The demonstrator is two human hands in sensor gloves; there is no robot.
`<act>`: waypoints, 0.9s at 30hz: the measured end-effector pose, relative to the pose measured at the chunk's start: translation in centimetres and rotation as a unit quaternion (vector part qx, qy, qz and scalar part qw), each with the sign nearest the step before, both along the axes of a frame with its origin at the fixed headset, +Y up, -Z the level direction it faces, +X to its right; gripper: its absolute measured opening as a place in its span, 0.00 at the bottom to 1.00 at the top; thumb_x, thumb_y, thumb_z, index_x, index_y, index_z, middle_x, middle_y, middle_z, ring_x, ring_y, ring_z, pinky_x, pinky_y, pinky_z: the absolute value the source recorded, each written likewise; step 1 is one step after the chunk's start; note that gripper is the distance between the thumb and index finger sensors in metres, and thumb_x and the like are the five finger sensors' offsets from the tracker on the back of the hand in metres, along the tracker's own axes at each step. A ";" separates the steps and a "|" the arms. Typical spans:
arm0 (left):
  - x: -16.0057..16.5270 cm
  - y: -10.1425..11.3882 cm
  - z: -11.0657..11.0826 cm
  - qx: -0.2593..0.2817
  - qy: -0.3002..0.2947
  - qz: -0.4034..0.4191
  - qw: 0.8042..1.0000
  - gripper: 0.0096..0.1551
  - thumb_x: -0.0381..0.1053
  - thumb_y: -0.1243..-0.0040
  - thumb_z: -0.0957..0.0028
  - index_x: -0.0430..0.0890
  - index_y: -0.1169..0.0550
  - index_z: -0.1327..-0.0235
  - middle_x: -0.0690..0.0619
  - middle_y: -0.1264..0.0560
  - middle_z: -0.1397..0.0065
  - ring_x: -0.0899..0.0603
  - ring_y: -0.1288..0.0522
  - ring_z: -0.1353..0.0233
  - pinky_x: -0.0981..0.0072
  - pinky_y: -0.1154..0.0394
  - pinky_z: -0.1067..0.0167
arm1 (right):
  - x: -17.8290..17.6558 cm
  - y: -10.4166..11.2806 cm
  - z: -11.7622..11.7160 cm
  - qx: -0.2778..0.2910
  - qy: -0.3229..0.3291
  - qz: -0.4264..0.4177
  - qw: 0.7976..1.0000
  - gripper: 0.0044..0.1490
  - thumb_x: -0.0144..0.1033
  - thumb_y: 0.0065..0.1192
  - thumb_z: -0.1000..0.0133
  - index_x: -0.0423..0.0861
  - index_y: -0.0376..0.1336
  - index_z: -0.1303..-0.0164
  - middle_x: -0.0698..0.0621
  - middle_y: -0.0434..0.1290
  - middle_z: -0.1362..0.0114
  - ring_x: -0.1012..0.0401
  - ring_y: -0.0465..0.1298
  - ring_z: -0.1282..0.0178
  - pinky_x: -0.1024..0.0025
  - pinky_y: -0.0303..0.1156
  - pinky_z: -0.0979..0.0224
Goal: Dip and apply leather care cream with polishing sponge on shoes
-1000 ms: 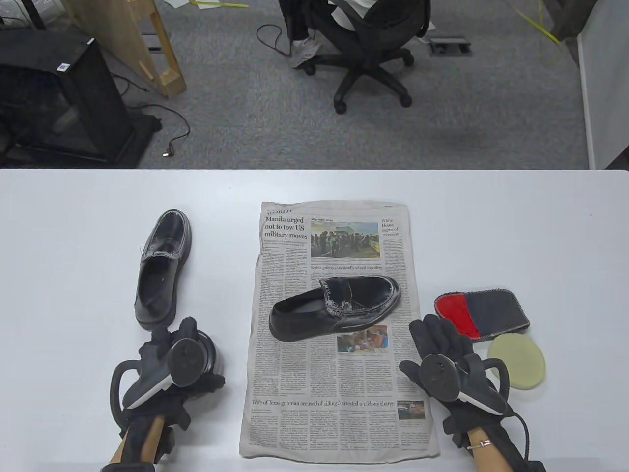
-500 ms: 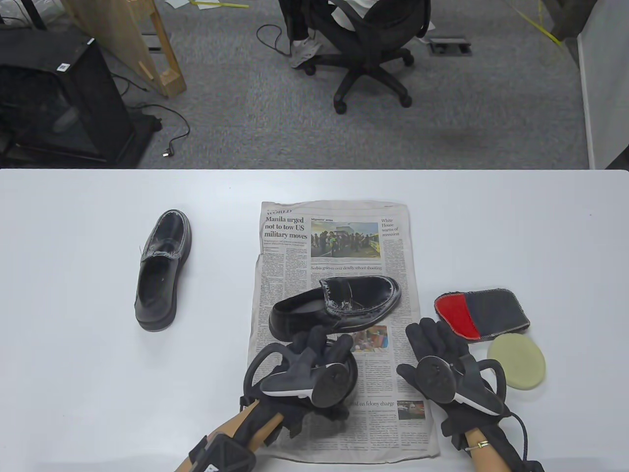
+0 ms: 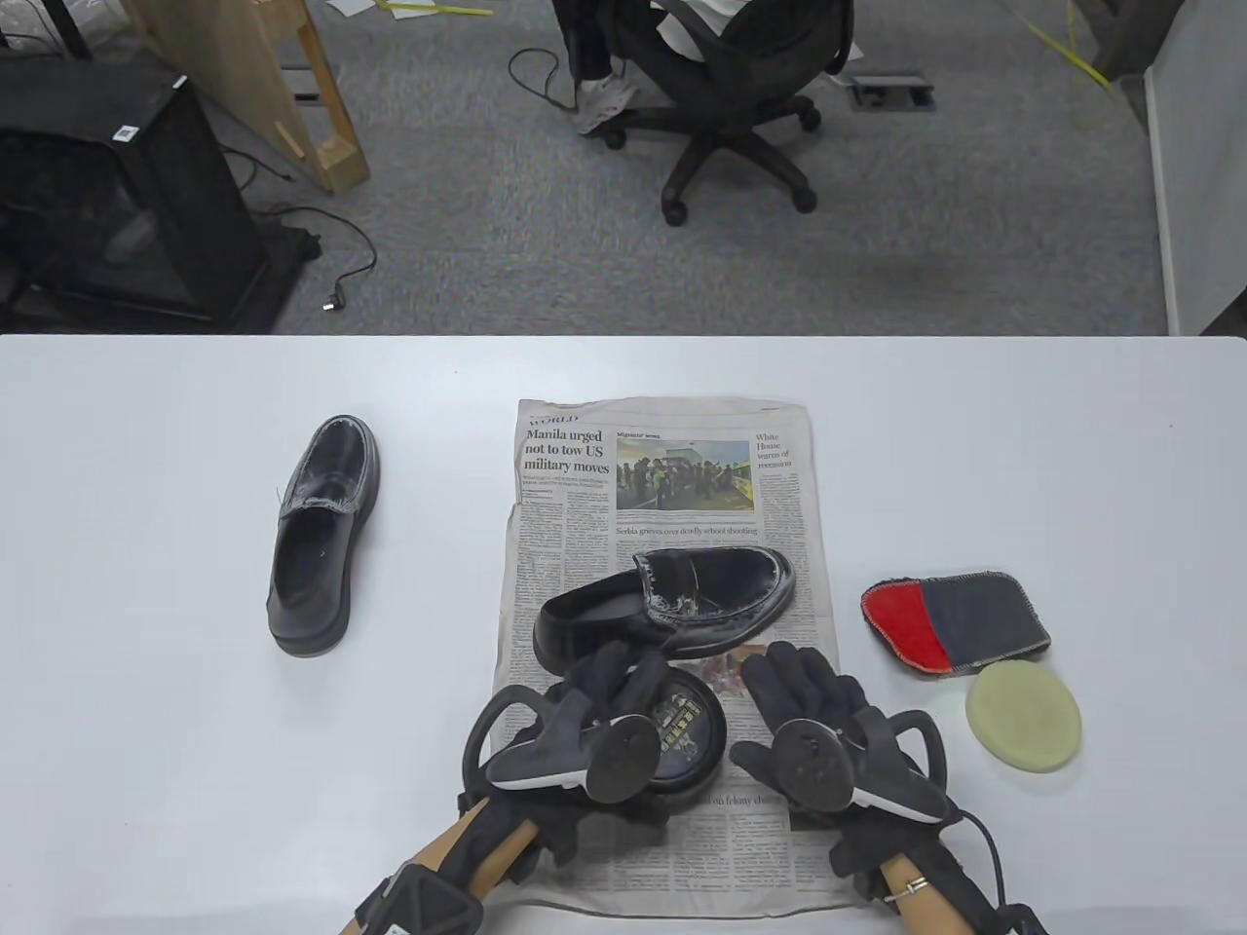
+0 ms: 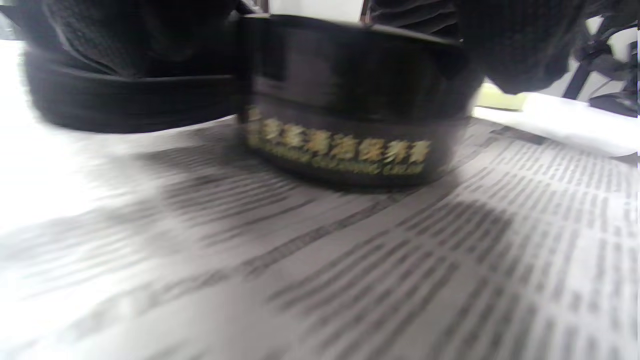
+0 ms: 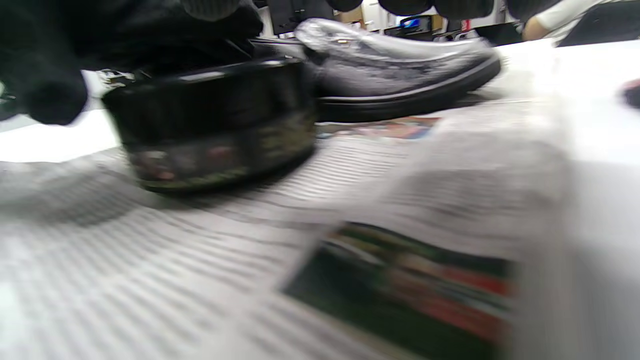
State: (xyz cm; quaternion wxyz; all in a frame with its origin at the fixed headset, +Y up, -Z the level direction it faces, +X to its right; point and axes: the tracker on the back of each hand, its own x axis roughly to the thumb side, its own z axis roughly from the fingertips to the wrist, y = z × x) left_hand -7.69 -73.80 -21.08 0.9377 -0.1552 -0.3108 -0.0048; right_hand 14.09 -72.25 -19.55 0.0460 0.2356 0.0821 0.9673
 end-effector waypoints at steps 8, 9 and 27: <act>-1.9 -2.5 -0.3 -0.047 0.062 0.015 0.997 0.64 0.67 0.36 0.51 0.29 0.45 0.15 0.20 0.44 0.18 0.19 0.39 0.26 0.26 0.35 0.32 | -7.8 0.0 -0.1 0.007 0.042 0.129 0.991 0.64 0.69 0.36 0.39 0.32 0.35 0.09 0.24 0.47 0.13 0.29 0.62 0.22 0.37 0.65 0.25; -1.8 -2.5 -0.4 -0.049 0.060 0.010 0.997 0.64 0.67 0.36 0.51 0.29 0.45 0.15 0.19 0.45 0.18 0.19 0.40 0.26 0.26 0.36 0.32 | -8.2 0.0 -0.2 0.009 0.039 0.147 0.988 0.65 0.70 0.36 0.40 0.31 0.35 0.09 0.24 0.48 0.13 0.30 0.62 0.23 0.37 0.65 0.25; -1.9 -3.5 -0.9 -0.052 0.069 0.012 0.996 0.65 0.64 0.34 0.56 0.34 0.47 0.14 0.25 0.49 0.15 0.18 0.49 0.23 0.24 0.43 0.30 | -9.6 0.2 -1.2 -0.013 0.074 0.092 0.993 0.63 0.69 0.56 0.50 0.47 0.42 0.11 0.35 0.44 0.08 0.29 0.50 0.16 0.29 0.55 0.22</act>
